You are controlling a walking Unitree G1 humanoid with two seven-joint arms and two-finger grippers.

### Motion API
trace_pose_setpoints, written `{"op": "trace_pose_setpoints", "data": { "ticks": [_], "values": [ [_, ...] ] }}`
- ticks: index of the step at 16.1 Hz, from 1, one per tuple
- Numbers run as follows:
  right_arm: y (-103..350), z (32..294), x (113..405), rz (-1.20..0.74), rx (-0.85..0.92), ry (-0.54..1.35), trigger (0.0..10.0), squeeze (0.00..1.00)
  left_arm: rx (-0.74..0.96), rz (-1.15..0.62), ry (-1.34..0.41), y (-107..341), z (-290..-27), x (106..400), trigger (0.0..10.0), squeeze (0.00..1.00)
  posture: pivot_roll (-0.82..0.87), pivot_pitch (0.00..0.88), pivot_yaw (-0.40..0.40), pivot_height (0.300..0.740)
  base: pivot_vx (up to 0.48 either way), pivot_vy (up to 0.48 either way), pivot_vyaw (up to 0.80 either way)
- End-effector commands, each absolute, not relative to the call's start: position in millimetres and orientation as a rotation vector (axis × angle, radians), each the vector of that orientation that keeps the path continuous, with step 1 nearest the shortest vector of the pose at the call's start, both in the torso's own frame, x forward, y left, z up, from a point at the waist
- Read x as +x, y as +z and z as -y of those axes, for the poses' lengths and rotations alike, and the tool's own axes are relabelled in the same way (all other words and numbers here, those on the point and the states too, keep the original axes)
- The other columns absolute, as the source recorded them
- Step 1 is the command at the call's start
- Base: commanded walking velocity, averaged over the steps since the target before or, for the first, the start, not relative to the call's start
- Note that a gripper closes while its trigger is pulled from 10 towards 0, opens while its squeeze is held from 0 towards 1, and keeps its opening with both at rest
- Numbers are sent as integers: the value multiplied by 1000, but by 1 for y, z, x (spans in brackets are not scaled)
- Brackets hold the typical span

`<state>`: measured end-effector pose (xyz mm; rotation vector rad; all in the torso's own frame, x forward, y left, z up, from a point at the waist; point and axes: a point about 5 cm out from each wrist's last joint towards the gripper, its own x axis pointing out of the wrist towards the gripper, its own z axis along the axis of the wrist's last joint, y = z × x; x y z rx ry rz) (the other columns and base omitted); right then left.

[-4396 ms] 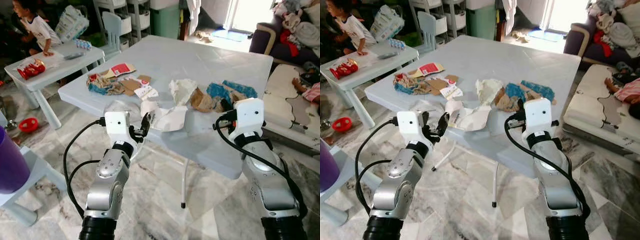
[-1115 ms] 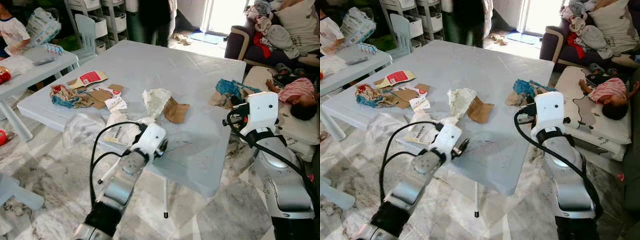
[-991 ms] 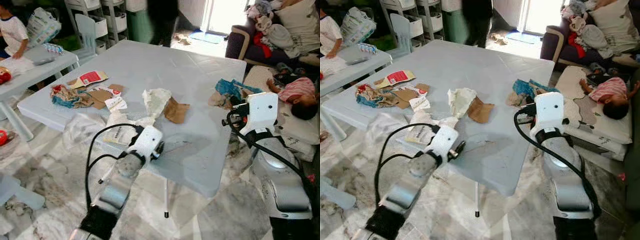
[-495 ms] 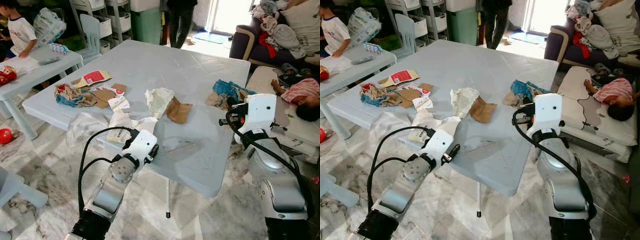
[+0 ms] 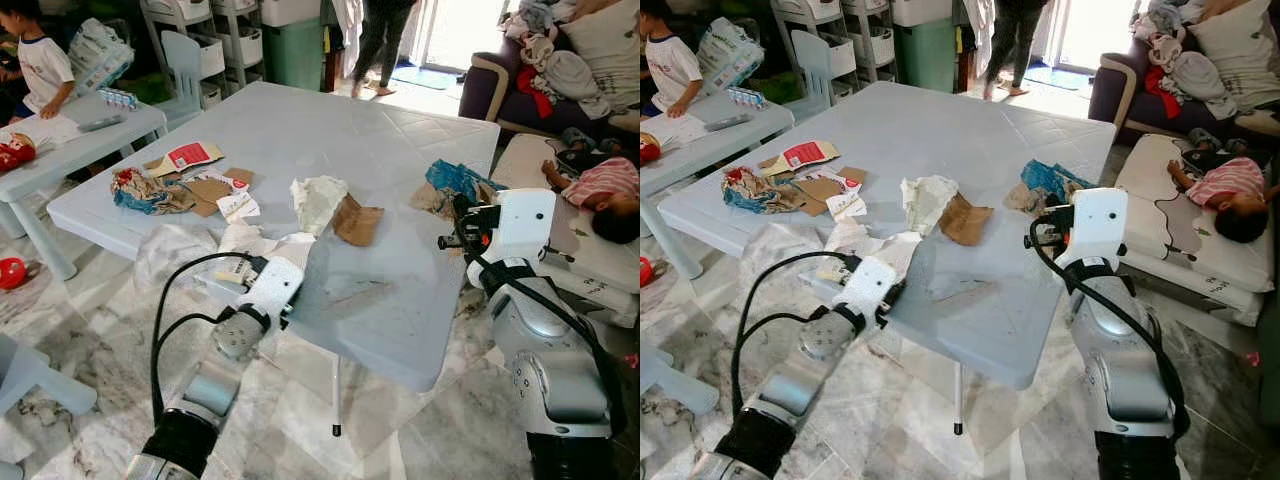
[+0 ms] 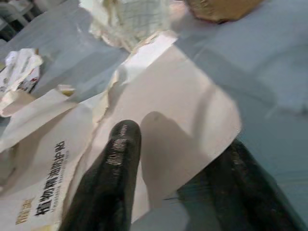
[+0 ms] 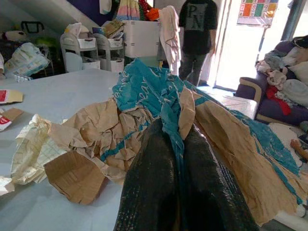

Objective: Picking trash to rubbish bin

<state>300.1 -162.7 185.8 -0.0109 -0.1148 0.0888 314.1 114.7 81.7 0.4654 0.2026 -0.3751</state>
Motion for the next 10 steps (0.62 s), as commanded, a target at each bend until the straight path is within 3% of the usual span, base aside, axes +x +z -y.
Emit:
{"op": "trace_pose_setpoints", "data": {
  "ticks": [1, 6, 10],
  "values": [
    [190, 165, 302, 123, -5, 80, 0, 0, 476, -222, -340, 79, -123, 316, 0, 0, -40, 3, -20, 740, 0, 0, 0],
    [190, 165, 300, 134, 11, 74, 0, 0, 470, -139, -291, 90, -126, 325, 0, 0, -46, 0, -2, 740, 0, 0, 0],
    [191, 169, 300, 144, 5, 47, 0, 0, 423, 20, -317, 113, -111, 331, 0, 0, -55, 0, 9, 740, 0, 0, 0]
  ]
}}
